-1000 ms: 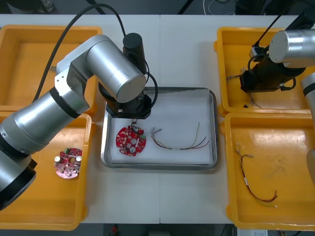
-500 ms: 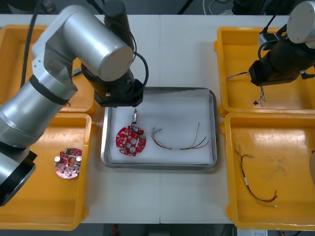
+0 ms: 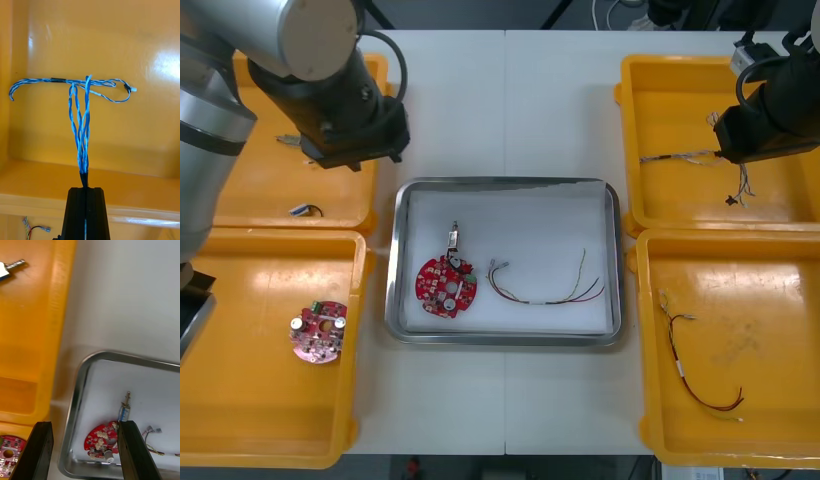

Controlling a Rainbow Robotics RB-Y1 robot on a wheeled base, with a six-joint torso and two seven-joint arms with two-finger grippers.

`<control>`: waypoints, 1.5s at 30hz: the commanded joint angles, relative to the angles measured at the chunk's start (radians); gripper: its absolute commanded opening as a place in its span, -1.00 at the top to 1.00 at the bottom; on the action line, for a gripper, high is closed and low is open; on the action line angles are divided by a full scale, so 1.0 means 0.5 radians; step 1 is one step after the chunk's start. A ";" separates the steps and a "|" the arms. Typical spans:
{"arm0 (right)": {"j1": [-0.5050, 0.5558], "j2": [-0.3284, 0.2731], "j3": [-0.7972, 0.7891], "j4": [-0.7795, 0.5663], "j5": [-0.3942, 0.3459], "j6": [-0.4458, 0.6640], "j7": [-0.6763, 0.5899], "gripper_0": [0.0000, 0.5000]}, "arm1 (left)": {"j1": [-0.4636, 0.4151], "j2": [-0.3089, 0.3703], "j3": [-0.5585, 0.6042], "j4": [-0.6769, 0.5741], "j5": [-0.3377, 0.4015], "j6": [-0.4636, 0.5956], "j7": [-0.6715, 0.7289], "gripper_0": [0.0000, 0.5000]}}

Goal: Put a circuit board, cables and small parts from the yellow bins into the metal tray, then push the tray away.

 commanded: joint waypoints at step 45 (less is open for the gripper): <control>-0.078 0.198 1.331 -0.506 -0.258 -0.531 1.245 1.00 | -0.537 0.092 0.529 1.878 -0.478 -1.241 0.143 -1.00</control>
